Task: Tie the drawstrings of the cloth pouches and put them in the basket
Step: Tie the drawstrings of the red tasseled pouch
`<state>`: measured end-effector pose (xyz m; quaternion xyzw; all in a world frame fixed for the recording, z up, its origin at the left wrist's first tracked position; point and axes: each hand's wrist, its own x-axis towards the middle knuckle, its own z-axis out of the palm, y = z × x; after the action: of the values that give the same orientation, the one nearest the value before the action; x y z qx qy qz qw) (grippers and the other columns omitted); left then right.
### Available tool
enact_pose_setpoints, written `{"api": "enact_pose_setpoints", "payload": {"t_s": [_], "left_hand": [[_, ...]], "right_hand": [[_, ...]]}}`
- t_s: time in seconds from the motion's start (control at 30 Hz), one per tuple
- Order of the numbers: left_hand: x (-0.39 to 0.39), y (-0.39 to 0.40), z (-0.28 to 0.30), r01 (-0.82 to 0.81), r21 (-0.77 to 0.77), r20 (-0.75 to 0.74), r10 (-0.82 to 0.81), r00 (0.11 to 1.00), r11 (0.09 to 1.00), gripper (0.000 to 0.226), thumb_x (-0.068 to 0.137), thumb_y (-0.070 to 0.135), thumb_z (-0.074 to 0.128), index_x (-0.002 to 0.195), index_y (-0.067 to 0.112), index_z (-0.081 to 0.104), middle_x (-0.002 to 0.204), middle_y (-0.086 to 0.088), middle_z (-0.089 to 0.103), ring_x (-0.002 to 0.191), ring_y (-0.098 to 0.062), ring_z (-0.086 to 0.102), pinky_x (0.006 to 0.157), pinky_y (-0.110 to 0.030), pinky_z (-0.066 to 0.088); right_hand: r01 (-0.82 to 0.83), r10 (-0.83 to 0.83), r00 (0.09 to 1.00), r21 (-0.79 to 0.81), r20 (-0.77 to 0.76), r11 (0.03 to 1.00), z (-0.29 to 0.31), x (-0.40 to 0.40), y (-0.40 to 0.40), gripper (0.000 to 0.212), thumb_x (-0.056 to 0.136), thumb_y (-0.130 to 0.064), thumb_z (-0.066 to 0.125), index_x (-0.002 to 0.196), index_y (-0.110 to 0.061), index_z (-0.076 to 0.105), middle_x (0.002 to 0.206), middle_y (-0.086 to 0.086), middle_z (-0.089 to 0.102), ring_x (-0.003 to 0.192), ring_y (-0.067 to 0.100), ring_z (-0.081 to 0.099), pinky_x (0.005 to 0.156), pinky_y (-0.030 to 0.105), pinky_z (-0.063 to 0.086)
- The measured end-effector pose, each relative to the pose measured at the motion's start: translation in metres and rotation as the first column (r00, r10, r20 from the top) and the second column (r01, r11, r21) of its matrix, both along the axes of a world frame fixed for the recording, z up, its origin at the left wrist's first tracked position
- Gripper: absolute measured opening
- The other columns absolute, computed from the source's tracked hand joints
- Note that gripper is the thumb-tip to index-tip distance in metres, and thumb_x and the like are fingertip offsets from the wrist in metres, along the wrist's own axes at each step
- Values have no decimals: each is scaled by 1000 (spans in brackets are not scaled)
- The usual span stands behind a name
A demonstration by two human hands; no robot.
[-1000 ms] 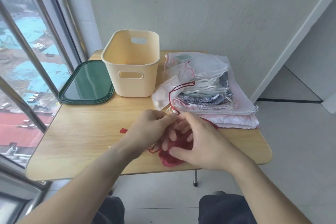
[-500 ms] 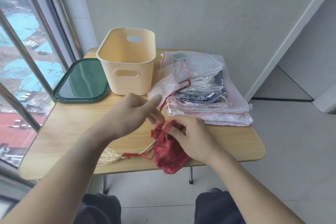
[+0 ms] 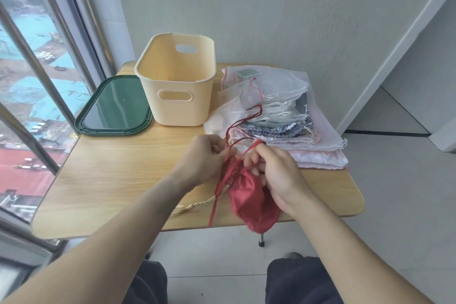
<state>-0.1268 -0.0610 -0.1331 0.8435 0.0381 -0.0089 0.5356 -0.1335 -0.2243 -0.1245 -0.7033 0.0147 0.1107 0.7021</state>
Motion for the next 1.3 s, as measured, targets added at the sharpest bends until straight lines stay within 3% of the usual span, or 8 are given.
{"api": "enact_pose_setpoints", "payload": {"t_s": [0.13, 0.3, 0.5, 0.63, 0.9, 1.0, 1.13, 1.3], "left_hand": [[-5, -3, 1, 108, -109, 52, -103, 993, 988, 26, 91, 24, 71, 83, 0, 64, 58, 2, 62, 48, -9, 50, 51, -23, 42], [-11, 1, -6, 269, -17, -18, -269, 963, 963, 25, 93, 21, 69, 87, -2, 63, 60, -12, 67, 51, -18, 56, 55, -27, 45], [-12, -3, 0, 163, -166, 45, -158, 986, 973, 17, 97, 19, 64, 89, 5, 61, 56, -6, 65, 48, -18, 54, 53, -25, 43], [-20, -8, 11, 187, -214, 137, -160, 977, 959, 18, 96, 20, 64, 88, 5, 59, 58, -4, 68, 50, -22, 55, 53, -24, 41], [-32, -17, 14, 324, 43, 340, -318, 885, 945, 8, 90, 28, 73, 85, 21, 73, 73, 2, 71, 55, -19, 63, 55, -27, 51], [-29, -17, 11, 264, 129, 445, -293, 846, 956, 8, 86, 27, 77, 82, 22, 71, 93, 6, 61, 63, -15, 62, 62, -15, 45], [-27, -18, 10, 249, 200, 479, -316, 819, 948, 16, 90, 23, 73, 86, 11, 63, 106, 7, 54, 67, -12, 63, 63, -10, 41], [-26, -14, 11, 308, 287, 409, -407, 817, 907, 20, 91, 34, 69, 97, 18, 58, 75, 9, 62, 56, -17, 56, 56, -27, 46]], "right_hand": [[227, -73, 928, 398, -366, 889, 7, 10, -9, 36, 104, -23, 40, 68, -19, 42, 51, -1, 49, 35, 9, 31, 37, 22, 19], [311, -13, 861, 507, -508, 804, 10, 19, -26, 40, 103, -32, 39, 64, -23, 38, 46, -7, 31, 34, 9, 24, 38, 22, 21], [216, -49, 938, 466, -344, 858, 19, 15, -29, 13, 94, -2, 49, 96, 0, 61, 75, 11, 67, 64, 17, 58, 56, 24, 54], [136, -133, 990, 57, -55, 989, 10, 12, -27, 21, 104, -12, 51, 95, -7, 70, 68, 1, 70, 62, 12, 61, 58, 22, 45], [-89, 104, 992, -182, 71, 979, 8, 3, -24, 42, 105, -20, 53, 69, 0, 63, 52, 2, 54, 50, 14, 52, 55, 24, 42], [-234, 232, 972, -106, -31, 966, 5, 3, -24, 31, 106, -6, 42, 92, 13, 62, 58, 1, 49, 54, 13, 44, 56, 24, 36], [-370, 386, 915, 139, -115, 919, 11, 5, -31, 28, 97, 9, 42, 86, -5, 64, 67, 3, 51, 58, 15, 41, 61, 28, 30], [-560, 592, 795, 212, -136, 801, 13, 3, -40, 9, 76, 2, 50, 84, 1, 54, 70, 7, 61, 65, 22, 57, 68, 31, 50]]}}
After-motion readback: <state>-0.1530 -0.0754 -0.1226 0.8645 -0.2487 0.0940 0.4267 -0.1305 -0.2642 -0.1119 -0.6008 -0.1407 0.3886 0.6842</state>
